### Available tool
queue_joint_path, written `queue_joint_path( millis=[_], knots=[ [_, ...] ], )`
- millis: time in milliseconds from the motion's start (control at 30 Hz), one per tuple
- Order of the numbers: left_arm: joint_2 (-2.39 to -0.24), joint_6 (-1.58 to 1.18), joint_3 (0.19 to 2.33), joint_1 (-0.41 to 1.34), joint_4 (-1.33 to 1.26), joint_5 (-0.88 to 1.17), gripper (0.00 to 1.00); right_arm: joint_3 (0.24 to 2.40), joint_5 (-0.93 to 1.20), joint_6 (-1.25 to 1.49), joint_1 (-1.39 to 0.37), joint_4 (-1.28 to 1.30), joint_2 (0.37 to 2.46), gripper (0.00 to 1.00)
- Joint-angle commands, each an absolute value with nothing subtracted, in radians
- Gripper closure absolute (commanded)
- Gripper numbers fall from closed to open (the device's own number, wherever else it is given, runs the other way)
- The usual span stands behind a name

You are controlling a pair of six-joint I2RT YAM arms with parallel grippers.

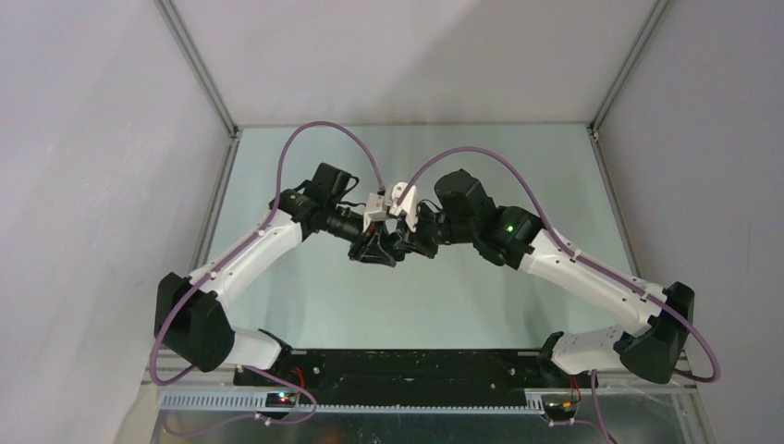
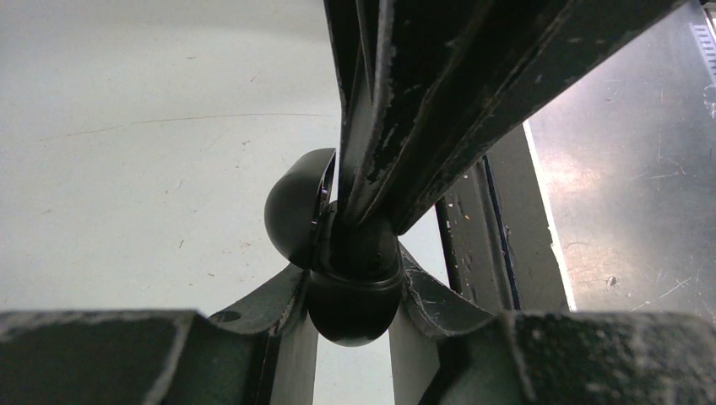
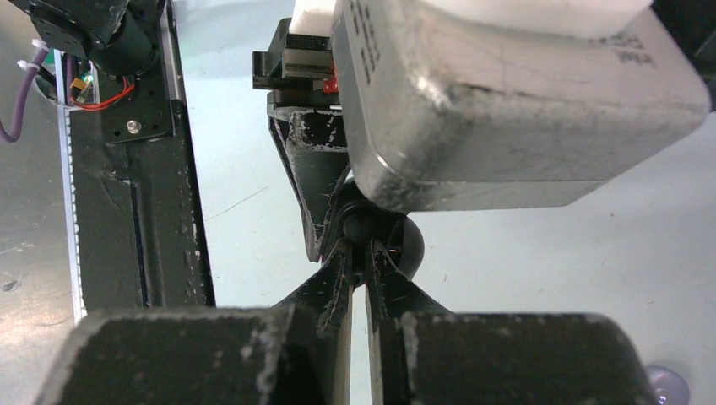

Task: Insert the wireless bluetooth earbuds into the charging case
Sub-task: Place the earbud in the charging case.

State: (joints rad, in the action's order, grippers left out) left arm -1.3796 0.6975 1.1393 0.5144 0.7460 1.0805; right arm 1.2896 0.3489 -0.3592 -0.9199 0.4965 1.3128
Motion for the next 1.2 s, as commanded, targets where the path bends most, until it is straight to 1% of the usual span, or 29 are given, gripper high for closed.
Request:
queue_joint_path(
  millis=[0,167,600,800,867,933,1000,1033,1067,1167],
  knots=[
    [-1.347,0.702,1.164,0.517,0.723,1.133,0.99,1.292,0.396,-0.331,-0.922,0.46,1.324,0.91],
    [-1.344,0.705,1.164,0.518,0.725,1.131,0.99,1.292,0.428,-0.322,-0.921,0.46,1.334,0.91],
    [-1.34,0.721,1.163,0.516,0.735,1.135,0.99,1.292,0.409,-0.316,-0.933,0.452,1.351,0.9],
    [-1.34,0.721,1.163,0.516,0.736,1.135,0.99,1.293,0.377,-0.338,-0.934,0.457,1.329,0.87],
    [-1.34,0.722,1.164,0.516,0.736,1.135,0.99,1.292,0.38,-0.343,-0.934,0.46,1.322,0.84],
    [-1.341,0.721,1.164,0.517,0.736,1.134,0.99,1.292,0.381,-0.35,-0.934,0.463,1.313,0.77],
    [-1.341,0.721,1.164,0.516,0.736,1.133,0.99,1.292,0.379,-0.36,-0.933,0.466,1.301,0.65],
    [-1.343,0.721,1.164,0.516,0.736,1.134,0.99,1.293,0.378,-0.363,-0.933,0.468,1.297,0.62],
    [-1.343,0.721,1.164,0.516,0.737,1.133,0.99,1.293,0.382,-0.366,-0.932,0.471,1.287,0.57],
    [-1.344,0.72,1.166,0.516,0.737,1.133,0.99,1.293,0.399,-0.369,-0.92,0.477,1.265,0.54]
  ],
)
